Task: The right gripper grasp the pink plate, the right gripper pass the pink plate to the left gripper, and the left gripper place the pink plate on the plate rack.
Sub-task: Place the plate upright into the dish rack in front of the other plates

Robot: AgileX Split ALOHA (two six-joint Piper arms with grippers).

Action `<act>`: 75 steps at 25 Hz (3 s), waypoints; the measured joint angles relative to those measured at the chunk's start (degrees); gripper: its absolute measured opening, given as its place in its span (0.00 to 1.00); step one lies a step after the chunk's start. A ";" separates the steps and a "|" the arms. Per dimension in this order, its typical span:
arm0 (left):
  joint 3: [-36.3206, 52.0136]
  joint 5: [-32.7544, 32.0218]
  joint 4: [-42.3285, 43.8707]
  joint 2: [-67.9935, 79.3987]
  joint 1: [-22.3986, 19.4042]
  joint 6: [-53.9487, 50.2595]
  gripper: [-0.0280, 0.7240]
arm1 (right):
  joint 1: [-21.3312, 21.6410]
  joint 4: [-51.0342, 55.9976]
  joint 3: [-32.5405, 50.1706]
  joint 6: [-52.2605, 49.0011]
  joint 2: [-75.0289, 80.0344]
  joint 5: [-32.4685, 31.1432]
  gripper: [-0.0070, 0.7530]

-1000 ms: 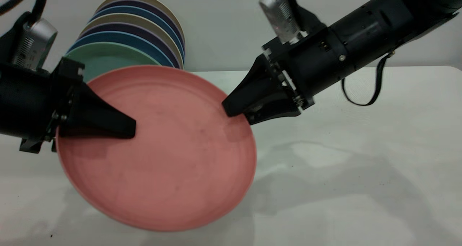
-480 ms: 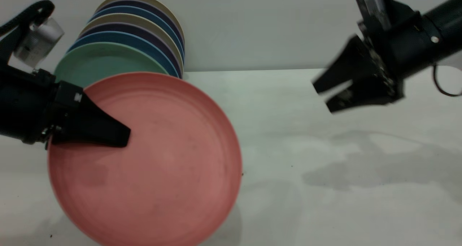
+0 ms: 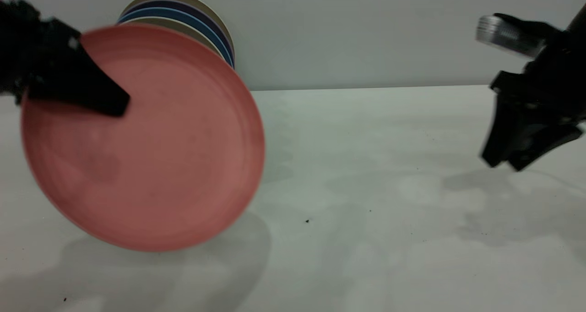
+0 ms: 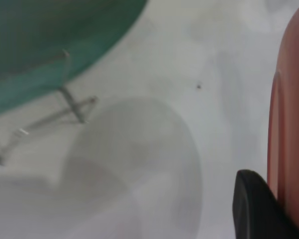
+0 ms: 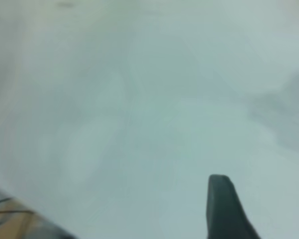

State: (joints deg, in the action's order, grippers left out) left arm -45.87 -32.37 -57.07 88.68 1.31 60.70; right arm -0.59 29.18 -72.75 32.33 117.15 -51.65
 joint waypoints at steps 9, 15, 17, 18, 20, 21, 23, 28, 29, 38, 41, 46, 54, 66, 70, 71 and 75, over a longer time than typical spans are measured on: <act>-11.38 -4.60 23.86 -0.31 0.00 16.34 0.20 | 0.00 -10.88 0.00 -10.80 -2.02 0.26 0.54; -14.15 -6.24 19.28 -0.31 0.00 44.90 0.20 | 0.00 -10.92 0.00 -10.94 -2.05 0.57 0.54; -14.33 -4.53 17.15 -0.31 0.00 50.45 0.20 | 0.00 -10.92 0.00 -10.94 -2.05 0.63 0.54; -14.39 -3.39 16.64 -0.31 0.00 52.77 0.20 | 0.00 -10.92 0.00 -10.94 -2.05 0.63 0.54; -14.39 -1.85 16.24 -0.31 0.00 56.42 0.20 | 0.00 -10.92 0.00 -10.94 -2.05 0.70 0.54; -14.39 -1.39 16.24 -0.31 0.00 57.35 0.20 | 0.00 -10.92 0.00 -10.94 -2.05 0.70 0.54; -14.39 0.12 15.97 -0.31 0.00 58.46 0.20 | 0.00 -10.92 0.00 -10.94 -2.05 0.70 0.54; -14.39 3.94 12.78 -0.31 0.00 58.89 0.20 | 0.00 -10.92 0.00 -10.94 -2.05 0.75 0.54; -14.39 4.21 12.37 -0.31 0.00 58.89 0.20 | 0.00 -10.92 0.00 -10.94 -2.05 0.75 0.54; -14.39 5.37 11.42 3.09 0.00 58.45 0.20 | 0.00 -10.92 0.00 -10.94 -2.05 0.75 0.54; -14.39 6.37 11.42 3.99 0.00 58.41 0.20 | 0.00 -10.92 0.00 -10.94 -2.05 0.75 0.54; -14.39 6.69 11.42 4.17 0.00 58.35 0.20 | 0.00 -10.92 0.00 -10.98 -2.05 0.75 0.54; -14.39 7.46 11.42 6.57 0.00 58.35 0.20 | 0.00 -10.92 0.00 -10.98 -2.05 0.75 0.54; -14.39 11.23 11.30 12.67 0.00 58.45 0.20 | 0.00 -10.92 0.00 -10.98 -2.05 0.75 0.54; -14.39 11.36 10.74 14.34 0.00 58.36 0.20 | 0.00 -10.92 0.00 -10.98 -2.05 0.75 0.54; -14.39 11.36 10.45 14.54 0.00 58.36 0.20 | 0.00 -10.92 0.00 -10.98 -2.05 0.75 0.54; -14.43 11.36 8.65 14.62 0.00 58.31 0.20 | 0.00 -10.92 0.00 -10.98 -2.05 0.75 0.54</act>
State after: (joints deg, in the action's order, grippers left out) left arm -60.31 -21.01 -48.42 103.30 1.31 119.01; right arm -0.59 18.25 -72.75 21.34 115.10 -50.90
